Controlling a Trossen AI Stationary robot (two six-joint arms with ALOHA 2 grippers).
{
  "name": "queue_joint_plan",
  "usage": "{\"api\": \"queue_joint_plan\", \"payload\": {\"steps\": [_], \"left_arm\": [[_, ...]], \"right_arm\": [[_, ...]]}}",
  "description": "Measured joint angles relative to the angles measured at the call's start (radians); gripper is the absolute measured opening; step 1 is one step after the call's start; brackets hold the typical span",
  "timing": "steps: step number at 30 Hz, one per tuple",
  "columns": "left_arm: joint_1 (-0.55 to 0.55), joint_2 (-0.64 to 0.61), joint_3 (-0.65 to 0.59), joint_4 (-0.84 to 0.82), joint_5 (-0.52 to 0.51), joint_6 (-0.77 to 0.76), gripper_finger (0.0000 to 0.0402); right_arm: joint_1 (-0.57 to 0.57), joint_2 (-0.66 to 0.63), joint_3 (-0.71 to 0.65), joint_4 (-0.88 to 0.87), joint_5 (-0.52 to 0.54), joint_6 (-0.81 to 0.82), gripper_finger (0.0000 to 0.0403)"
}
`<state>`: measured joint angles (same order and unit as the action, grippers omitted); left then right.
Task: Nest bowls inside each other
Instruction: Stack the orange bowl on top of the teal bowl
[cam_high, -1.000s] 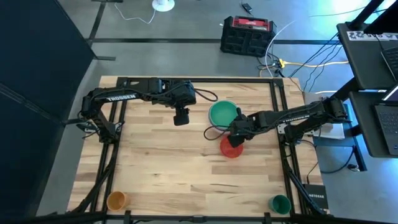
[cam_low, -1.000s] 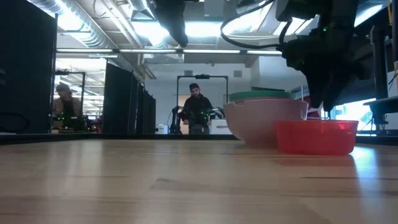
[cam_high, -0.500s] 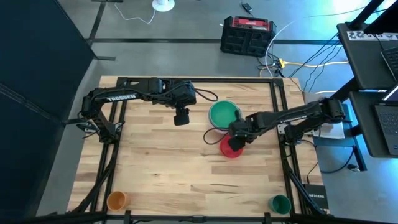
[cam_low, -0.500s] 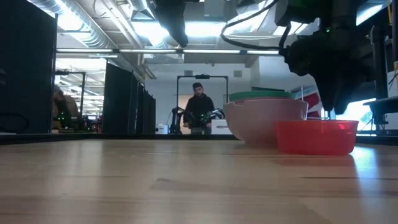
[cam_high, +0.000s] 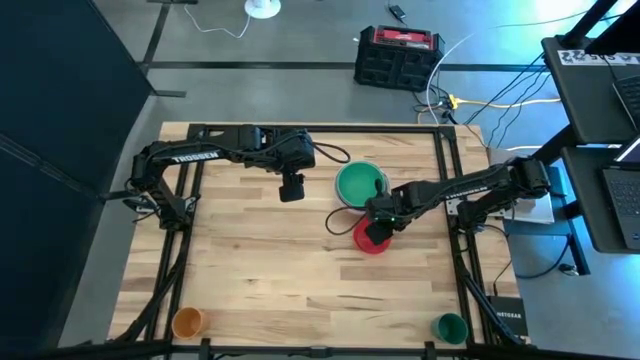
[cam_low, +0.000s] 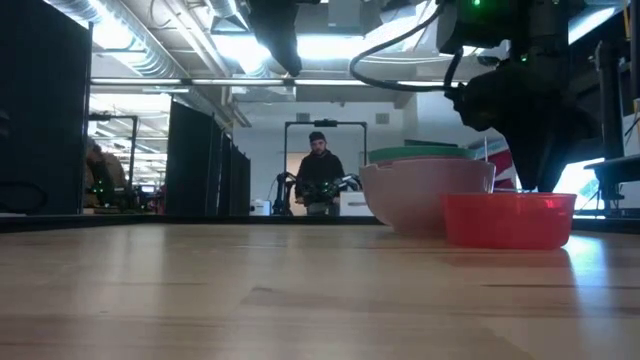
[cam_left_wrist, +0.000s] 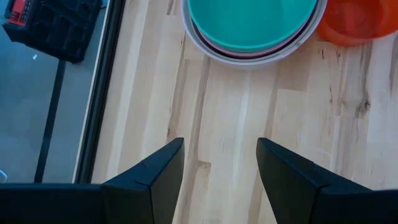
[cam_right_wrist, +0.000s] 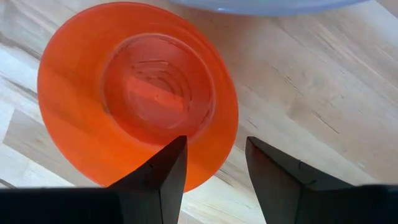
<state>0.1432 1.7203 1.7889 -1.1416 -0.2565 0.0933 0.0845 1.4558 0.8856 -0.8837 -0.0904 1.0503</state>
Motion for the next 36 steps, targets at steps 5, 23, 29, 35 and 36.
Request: {"api": "queue_joint_plan", "payload": {"steps": [5, 23, 29, 35, 36], "left_arm": [[0.0, 0.0, 0.0, 0.0, 0.0, -0.002, 0.0185], [0.0, 0.0, 0.0, 0.0, 0.0, -0.007, 0.0185], [0.0, 0.0, 0.0, 0.001, 0.0, -0.007, 0.0185], [0.001, 0.0, 0.0, 0.003, 0.0, -0.009, 0.0185], [0.001, 0.0, 0.0, 0.004, 0.0, -0.009, 0.0185]], "right_arm": [[0.0, 0.001, -0.014, 0.017, -0.008, 0.0, 0.0149], [0.014, 0.004, -0.085, 0.071, -0.034, 0.015, 0.0149], [0.013, 0.004, -0.084, 0.097, -0.02, -0.001, 0.0145], [0.013, 0.004, -0.084, 0.107, -0.023, -0.014, 0.0099], [0.013, 0.004, -0.084, 0.109, -0.024, -0.016, 0.0092]]}}
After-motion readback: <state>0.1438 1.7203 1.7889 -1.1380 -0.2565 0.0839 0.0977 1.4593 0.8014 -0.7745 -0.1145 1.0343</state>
